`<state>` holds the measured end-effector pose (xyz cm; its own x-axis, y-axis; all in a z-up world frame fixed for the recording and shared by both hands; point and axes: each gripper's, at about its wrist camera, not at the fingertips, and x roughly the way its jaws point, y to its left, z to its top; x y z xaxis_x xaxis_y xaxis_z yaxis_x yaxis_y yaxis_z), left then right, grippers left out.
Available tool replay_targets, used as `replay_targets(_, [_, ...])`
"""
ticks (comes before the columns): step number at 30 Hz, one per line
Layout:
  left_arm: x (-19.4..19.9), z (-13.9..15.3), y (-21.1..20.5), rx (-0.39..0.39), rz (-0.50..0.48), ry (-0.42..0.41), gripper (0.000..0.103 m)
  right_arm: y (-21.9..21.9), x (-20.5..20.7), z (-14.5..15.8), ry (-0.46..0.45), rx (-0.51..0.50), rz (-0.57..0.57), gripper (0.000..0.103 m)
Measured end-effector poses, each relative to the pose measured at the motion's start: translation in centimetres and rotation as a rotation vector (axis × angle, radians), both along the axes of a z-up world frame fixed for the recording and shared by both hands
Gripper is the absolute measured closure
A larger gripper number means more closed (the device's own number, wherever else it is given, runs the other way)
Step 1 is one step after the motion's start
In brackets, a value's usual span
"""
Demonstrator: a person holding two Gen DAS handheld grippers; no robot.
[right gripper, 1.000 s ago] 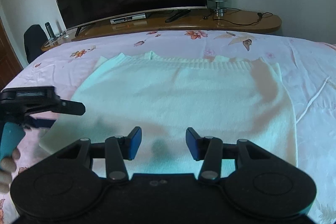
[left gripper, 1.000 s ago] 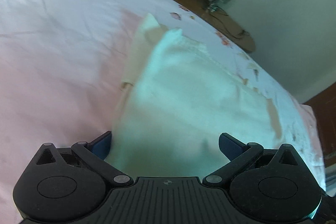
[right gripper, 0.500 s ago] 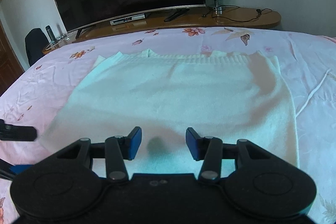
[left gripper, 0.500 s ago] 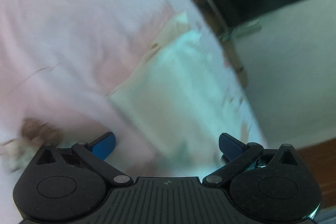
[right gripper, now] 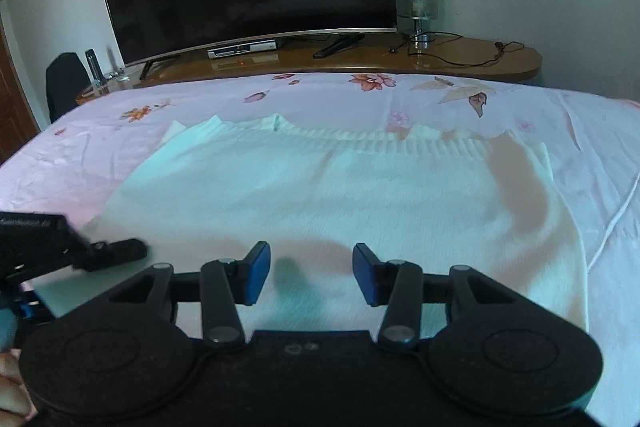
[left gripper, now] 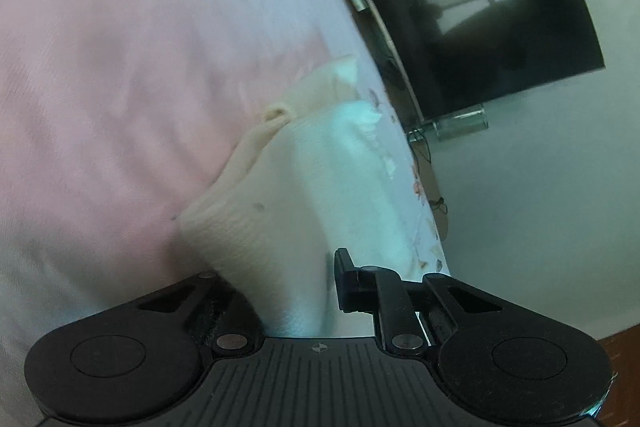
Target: Fold small clothes
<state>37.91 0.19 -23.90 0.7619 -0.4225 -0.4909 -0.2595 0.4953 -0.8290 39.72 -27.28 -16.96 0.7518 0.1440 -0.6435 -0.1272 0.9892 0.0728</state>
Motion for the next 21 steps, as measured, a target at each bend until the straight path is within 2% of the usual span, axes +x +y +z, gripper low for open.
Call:
replay_targets(1, [0.1,0.8,-0.2,0.029,-0.013,-0.025,0.088,0.0,0.2,-0.3,0.004,-0.015,-0.001,0.059])
replay_targets(3, [0.5,3.5,-1.4,0.138,-0.074,-0.119,0.088,0.0,0.5,-0.9,0.011,-0.053,0.005,0.060])
replay_targets(6, [1.8,7.3,-4.5,0.267,-0.217,-0.246,0.088,0.1,0.4,-1.0,0.005,-0.068,0.020,0.060])
replay_targets(10, [3.0,10.1,-10.7,0.375,-0.448,-0.354,0.088,-2.5,-0.3,-0.1,-0.003,0.058,-0.042,0.068])
replay_targets(14, [2.6,9.5,-17.3,0.413,-0.688,-0.354,0.088,-7.7,-2.7,1.1,-0.036,0.118,-0.164,0.067])
replay_targets(16, [2.2,9.1,-18.9,0.411,-0.738,-0.344,0.088,-10.1,-4.1,1.5,-0.033,0.129,-0.209,0.066])
replay_targets(17, [2.2,8.7,-19.4,0.386,-0.766,-0.319,0.088,-10.9,-4.7,1.4,-0.020,0.112,-0.215,0.065])
replay_targets(19, [1.5,8.9,-19.2,0.403,-0.759,-0.312,0.088,-12.7,-6.3,1.4,-0.012,0.135,-0.246,0.066])
replay_targets(21, [0.8,10.3,-17.4,0.423,-0.688,-0.327,0.087,-14.1,-7.4,2.1,-0.027,0.197,-0.258,0.065])
